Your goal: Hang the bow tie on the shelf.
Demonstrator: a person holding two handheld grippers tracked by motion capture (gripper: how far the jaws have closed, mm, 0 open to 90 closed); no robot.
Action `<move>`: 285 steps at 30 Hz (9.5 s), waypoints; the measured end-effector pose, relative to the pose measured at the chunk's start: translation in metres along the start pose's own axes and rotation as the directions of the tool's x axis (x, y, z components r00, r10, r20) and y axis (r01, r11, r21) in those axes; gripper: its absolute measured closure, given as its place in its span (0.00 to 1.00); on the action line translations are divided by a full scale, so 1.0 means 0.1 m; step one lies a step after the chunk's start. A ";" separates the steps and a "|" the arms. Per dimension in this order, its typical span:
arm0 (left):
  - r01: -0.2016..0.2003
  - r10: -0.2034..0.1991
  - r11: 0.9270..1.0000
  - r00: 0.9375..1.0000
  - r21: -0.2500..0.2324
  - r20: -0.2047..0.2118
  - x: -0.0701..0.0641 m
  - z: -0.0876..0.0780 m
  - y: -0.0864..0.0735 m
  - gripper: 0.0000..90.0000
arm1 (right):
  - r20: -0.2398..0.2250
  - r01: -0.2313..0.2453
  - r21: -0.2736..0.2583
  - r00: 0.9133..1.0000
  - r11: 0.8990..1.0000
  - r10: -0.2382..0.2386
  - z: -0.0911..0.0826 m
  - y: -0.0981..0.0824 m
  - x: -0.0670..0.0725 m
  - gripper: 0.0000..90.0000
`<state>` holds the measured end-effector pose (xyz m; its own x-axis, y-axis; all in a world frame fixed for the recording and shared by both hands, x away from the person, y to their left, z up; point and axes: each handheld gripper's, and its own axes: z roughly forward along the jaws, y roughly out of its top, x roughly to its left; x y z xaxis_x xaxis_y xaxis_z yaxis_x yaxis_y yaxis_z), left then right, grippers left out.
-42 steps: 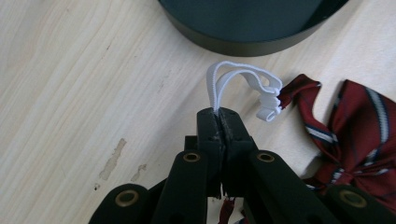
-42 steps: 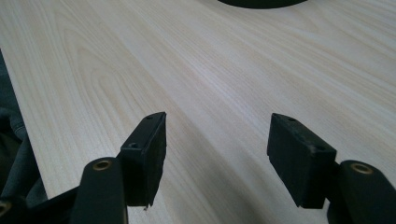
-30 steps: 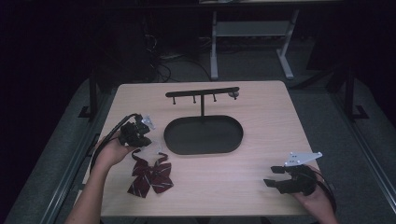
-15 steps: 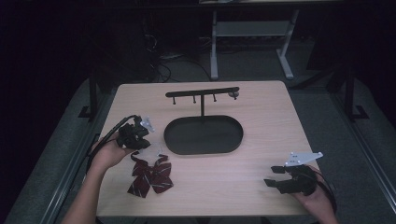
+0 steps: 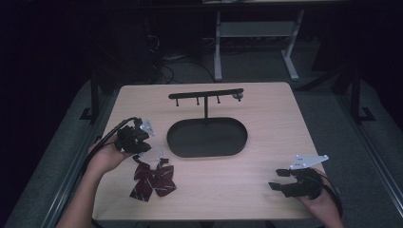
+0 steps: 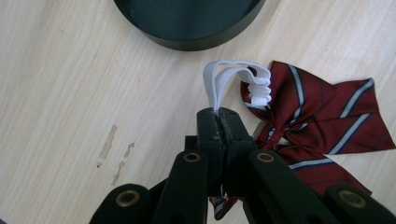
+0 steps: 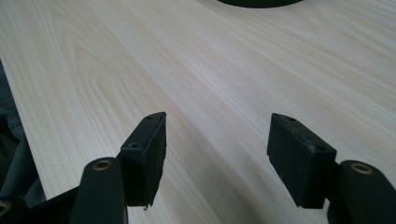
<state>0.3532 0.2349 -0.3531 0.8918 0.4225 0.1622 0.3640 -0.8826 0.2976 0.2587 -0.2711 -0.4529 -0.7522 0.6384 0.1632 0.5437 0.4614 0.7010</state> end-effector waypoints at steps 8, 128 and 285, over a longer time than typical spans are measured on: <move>-0.027 0.027 1.000 1.000 -0.005 -0.004 -0.06 -0.12 0.03 0.98 | 0.001 0.003 -0.001 1.000 1.000 -0.003 0.00 0.00 0.00 0.41; -0.191 0.192 0.981 0.981 -0.023 0.023 0.10 -0.74 0.88 0.98 | -0.016 -0.023 -0.015 1.000 1.000 0.023 0.00 -0.01 -0.06 0.41; -0.025 0.025 1.000 1.000 0.009 0.018 0.56 -0.51 1.08 0.79 | -0.027 -0.004 -0.023 1.000 1.000 0.003 0.00 0.02 -0.05 0.41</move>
<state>0.4287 0.1736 -0.2633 0.9052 0.3966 0.1529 0.3438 -0.8947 0.2850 0.2640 -0.2734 -0.4524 -0.7602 0.6231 0.1838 0.5376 0.4446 0.7165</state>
